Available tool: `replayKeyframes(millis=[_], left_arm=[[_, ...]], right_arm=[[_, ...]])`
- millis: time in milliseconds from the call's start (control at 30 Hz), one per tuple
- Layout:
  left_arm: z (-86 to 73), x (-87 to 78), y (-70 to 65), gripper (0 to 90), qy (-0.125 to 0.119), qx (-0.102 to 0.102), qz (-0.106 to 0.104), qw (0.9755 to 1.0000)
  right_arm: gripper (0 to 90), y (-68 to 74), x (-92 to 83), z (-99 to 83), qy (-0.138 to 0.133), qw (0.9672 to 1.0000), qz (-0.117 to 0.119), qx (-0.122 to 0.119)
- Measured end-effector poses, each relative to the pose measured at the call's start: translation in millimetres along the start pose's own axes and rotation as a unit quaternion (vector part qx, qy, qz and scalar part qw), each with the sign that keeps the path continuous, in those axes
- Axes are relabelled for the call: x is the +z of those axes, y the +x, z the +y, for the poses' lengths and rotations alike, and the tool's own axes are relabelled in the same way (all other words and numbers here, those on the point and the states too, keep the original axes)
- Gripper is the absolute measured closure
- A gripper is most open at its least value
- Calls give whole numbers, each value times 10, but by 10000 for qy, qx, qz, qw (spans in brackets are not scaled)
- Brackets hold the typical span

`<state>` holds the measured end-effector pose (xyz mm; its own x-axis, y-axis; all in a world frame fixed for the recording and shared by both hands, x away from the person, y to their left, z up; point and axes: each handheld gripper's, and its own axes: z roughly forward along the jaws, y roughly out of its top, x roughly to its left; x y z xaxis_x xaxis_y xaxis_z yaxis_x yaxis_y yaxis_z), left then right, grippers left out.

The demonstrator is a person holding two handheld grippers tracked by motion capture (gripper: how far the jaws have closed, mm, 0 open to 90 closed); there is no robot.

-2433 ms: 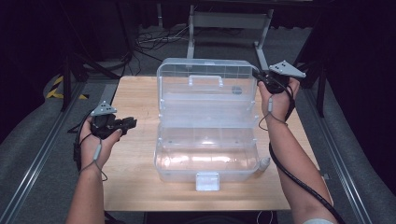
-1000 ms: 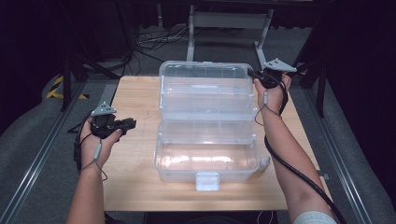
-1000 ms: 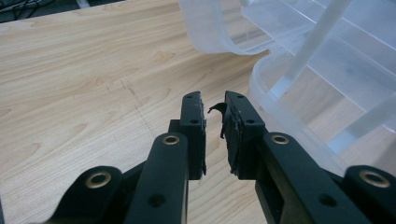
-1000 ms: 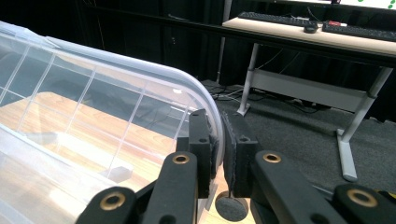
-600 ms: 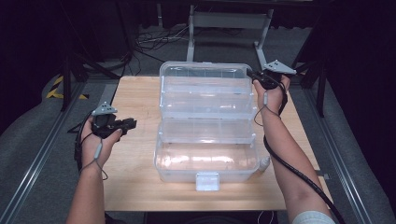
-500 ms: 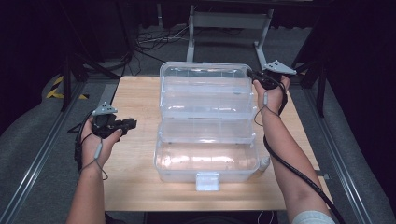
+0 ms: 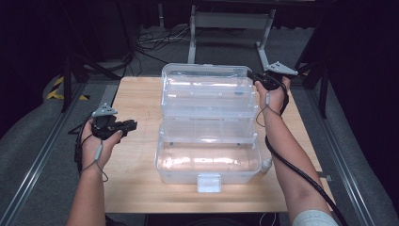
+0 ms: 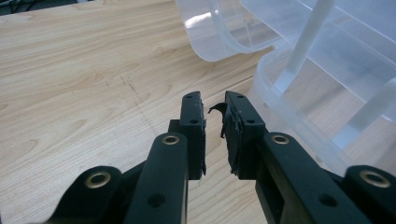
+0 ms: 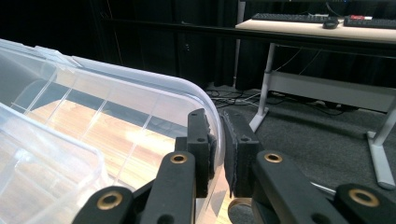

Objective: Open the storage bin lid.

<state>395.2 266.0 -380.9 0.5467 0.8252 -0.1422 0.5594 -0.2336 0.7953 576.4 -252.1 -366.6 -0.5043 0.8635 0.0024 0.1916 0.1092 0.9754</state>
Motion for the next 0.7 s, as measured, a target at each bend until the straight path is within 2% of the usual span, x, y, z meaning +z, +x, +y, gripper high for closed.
replayKeyframes(millis=[500,700], left_arm=[[-15,18,30,777,28,-35,-17,10000],[-18,18,33,776,29,-49,-27,10000]], right_arm=[[821,-69,95,-79,85,9997,120,217],[820,-79,113,-103,92,9996,130,215]])
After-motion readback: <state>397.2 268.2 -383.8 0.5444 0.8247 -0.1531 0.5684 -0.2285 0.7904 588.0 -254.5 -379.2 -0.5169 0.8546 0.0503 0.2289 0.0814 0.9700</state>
